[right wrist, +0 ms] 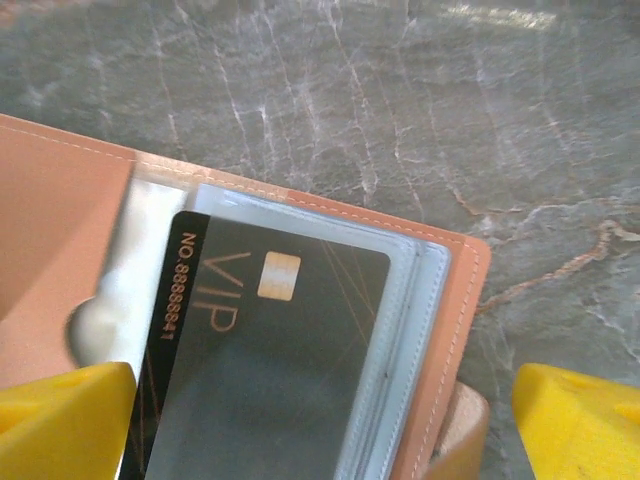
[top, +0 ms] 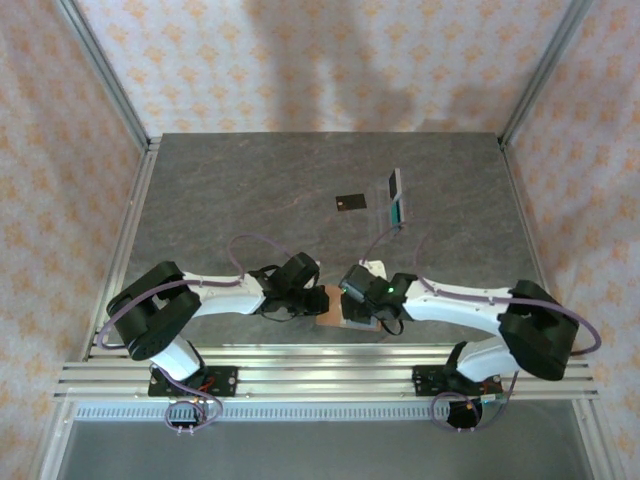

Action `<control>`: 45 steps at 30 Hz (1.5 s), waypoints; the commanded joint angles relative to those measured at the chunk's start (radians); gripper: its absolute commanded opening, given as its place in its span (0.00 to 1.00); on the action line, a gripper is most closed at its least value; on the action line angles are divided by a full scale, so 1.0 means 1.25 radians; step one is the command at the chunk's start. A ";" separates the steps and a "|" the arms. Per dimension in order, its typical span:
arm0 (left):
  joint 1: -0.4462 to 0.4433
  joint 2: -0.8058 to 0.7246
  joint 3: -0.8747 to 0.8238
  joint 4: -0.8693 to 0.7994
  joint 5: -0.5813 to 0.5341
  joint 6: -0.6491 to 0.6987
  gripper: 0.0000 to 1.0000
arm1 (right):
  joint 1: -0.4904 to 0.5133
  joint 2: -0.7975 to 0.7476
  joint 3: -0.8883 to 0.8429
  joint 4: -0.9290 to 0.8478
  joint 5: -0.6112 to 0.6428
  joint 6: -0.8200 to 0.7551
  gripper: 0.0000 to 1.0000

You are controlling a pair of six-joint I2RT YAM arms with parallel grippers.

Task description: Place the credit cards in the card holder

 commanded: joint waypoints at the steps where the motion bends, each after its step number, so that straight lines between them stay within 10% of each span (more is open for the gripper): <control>1: -0.002 0.044 -0.034 -0.060 -0.044 -0.012 0.11 | 0.002 -0.063 0.018 -0.052 0.001 0.030 1.00; 14: -0.002 0.063 -0.025 -0.050 -0.029 -0.014 0.11 | -0.003 -0.173 -0.059 0.115 -0.213 0.166 0.88; 45: -0.003 0.071 -0.035 -0.031 -0.022 -0.029 0.10 | -0.105 -0.221 -0.236 0.261 -0.314 0.182 0.83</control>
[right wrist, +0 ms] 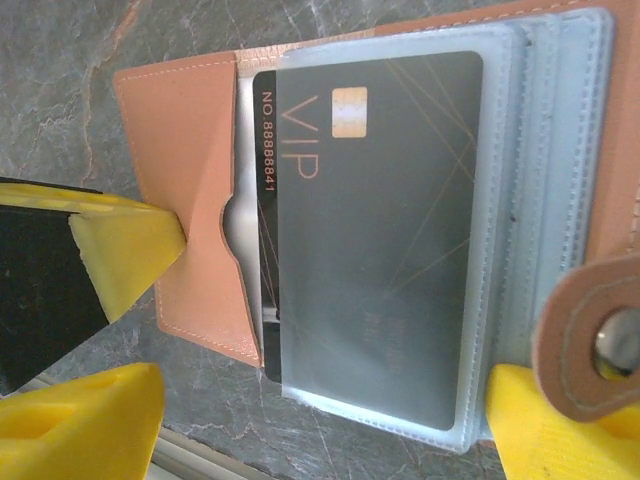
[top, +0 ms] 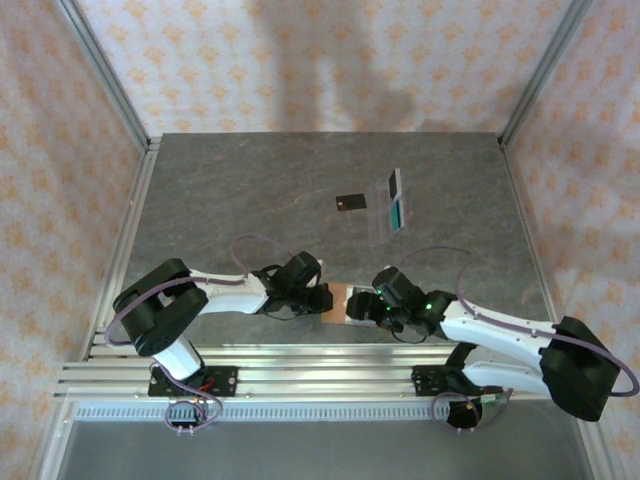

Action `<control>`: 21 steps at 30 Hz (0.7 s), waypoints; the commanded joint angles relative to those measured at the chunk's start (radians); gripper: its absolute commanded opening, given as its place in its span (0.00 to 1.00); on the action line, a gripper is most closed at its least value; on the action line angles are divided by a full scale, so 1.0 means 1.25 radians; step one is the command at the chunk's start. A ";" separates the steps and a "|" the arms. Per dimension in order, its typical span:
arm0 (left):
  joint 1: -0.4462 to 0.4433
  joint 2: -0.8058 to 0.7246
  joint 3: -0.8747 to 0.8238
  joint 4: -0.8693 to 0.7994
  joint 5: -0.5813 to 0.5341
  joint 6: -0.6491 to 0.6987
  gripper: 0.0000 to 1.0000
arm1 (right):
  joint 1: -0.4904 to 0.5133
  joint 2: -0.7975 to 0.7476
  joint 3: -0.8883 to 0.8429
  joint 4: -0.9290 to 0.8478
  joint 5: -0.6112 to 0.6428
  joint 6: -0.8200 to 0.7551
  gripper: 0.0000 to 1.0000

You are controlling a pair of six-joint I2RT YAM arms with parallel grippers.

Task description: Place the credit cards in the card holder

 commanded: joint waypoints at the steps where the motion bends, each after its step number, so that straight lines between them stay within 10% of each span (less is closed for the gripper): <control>1: -0.002 0.041 -0.038 -0.091 -0.037 -0.013 0.10 | -0.004 0.001 -0.012 0.029 -0.009 0.004 0.83; 21: -0.003 0.039 -0.041 -0.089 -0.034 -0.014 0.10 | -0.010 -0.053 0.021 -0.071 0.046 -0.036 0.81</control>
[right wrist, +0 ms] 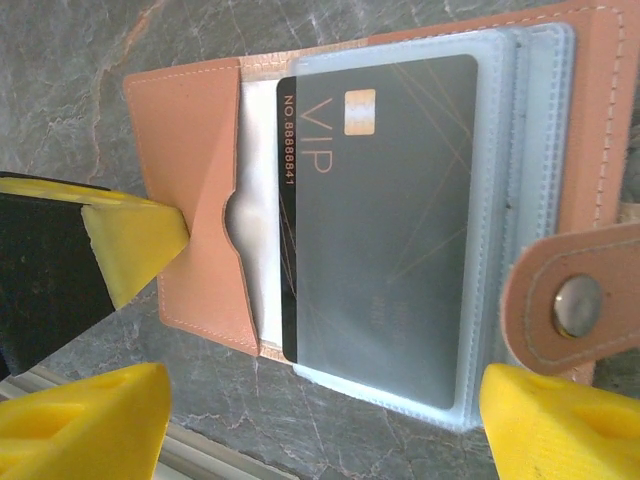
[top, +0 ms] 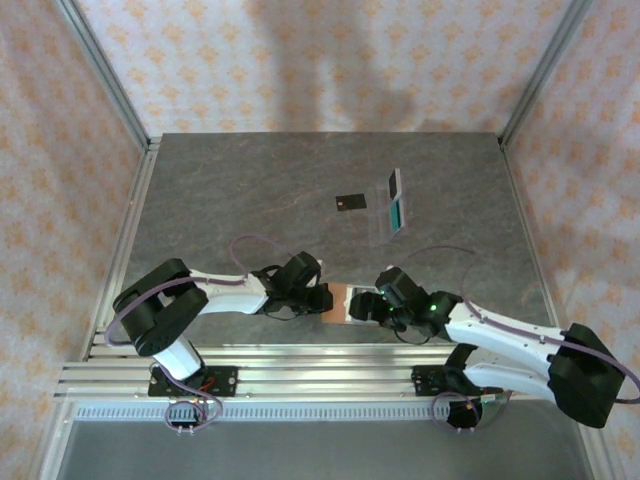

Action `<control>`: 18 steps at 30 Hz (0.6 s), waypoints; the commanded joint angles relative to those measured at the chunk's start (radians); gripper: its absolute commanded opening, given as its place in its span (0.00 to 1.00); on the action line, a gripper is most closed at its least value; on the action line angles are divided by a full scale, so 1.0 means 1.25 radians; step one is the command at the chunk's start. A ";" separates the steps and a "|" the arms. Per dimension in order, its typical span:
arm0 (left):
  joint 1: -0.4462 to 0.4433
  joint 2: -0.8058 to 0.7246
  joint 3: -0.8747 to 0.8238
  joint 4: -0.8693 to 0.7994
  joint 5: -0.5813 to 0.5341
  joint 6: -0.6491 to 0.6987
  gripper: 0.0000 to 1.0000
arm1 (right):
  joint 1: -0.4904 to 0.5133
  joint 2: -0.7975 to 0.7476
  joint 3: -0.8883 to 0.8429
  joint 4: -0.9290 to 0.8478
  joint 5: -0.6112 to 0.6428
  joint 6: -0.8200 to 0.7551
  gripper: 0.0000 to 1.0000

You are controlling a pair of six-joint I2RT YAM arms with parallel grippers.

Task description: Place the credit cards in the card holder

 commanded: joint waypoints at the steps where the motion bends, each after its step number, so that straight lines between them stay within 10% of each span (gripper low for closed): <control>1: -0.002 0.041 -0.036 -0.098 -0.033 -0.002 0.10 | -0.005 -0.010 0.017 -0.025 0.027 -0.015 0.81; 18: -0.002 0.048 -0.032 -0.095 -0.029 0.000 0.10 | -0.007 0.055 0.013 0.048 0.000 -0.020 0.79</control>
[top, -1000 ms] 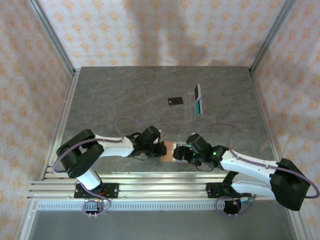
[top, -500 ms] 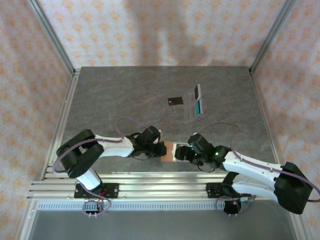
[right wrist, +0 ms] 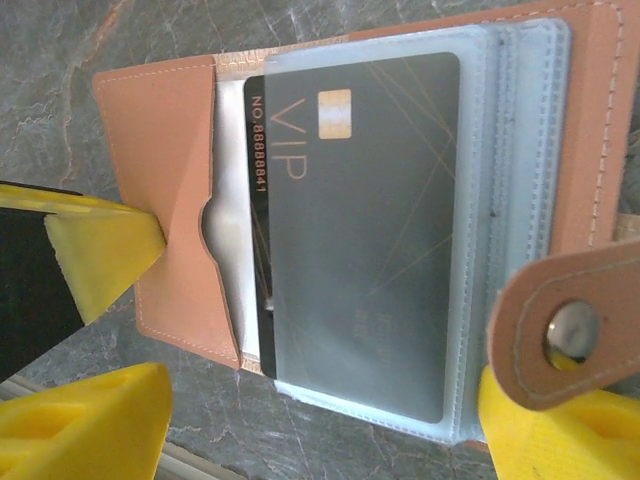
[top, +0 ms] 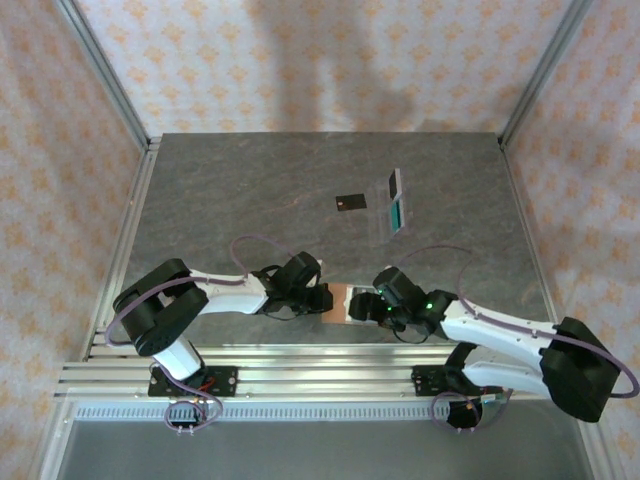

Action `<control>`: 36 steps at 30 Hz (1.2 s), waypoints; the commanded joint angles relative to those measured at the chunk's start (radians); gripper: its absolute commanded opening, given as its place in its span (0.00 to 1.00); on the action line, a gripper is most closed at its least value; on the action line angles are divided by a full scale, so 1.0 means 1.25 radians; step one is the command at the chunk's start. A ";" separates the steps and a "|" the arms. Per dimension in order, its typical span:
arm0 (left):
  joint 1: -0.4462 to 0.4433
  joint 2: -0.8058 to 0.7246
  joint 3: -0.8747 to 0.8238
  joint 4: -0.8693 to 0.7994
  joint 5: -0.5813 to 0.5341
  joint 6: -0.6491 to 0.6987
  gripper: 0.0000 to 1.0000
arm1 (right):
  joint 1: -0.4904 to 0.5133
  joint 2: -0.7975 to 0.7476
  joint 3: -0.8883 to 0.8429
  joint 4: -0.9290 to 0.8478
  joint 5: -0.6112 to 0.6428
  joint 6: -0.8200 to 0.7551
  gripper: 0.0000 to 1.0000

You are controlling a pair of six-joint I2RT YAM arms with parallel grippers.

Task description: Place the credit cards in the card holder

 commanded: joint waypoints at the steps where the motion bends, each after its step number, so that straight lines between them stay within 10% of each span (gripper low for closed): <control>1: -0.002 0.048 -0.031 -0.096 -0.031 0.000 0.10 | -0.004 0.012 0.014 0.028 -0.001 -0.011 0.78; 36: -0.002 0.049 -0.020 -0.099 -0.015 0.005 0.10 | -0.006 -0.026 0.031 0.078 -0.054 -0.089 0.64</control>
